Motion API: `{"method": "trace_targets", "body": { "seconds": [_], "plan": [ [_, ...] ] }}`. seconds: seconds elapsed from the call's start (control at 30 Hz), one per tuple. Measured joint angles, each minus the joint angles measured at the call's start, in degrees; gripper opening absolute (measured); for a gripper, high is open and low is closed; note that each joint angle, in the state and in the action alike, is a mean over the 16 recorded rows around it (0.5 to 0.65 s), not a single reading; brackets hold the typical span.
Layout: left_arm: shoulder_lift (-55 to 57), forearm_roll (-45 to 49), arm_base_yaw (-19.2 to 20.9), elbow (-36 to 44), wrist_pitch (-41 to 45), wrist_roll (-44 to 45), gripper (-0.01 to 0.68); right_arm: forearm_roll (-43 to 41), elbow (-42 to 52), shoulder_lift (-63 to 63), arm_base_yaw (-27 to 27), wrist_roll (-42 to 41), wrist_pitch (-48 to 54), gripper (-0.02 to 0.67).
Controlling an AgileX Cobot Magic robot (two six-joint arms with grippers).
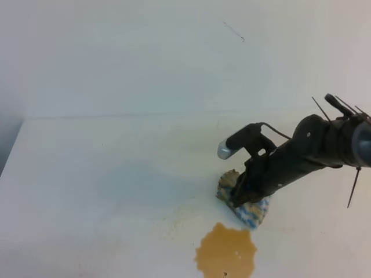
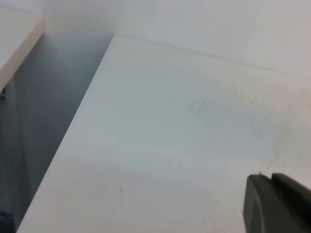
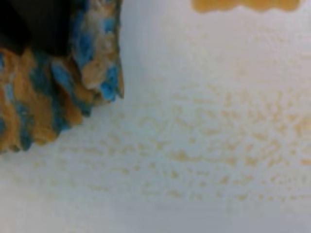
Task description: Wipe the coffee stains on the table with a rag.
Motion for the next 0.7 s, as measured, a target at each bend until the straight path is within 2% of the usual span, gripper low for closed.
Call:
{"method": "trace_targets", "body": {
  "seconds": [0.13,0.43,0.7],
  "plan": [
    [0.0,0.0,0.0,0.0,0.0,0.0,0.001,-6.53,1.16,-4.14,0.01,6.9,1.69,0.009],
    [0.0,0.0,0.0,0.0,0.0,0.0,0.001,-18.36,11.22,-15.07,0.02,21.39,-1.03,0.007],
    [0.0,0.0,0.0,0.0,0.0,0.0,0.001,-14.79,21.17,-16.23,0.41,24.33,-9.06,0.009]
  ]
}}
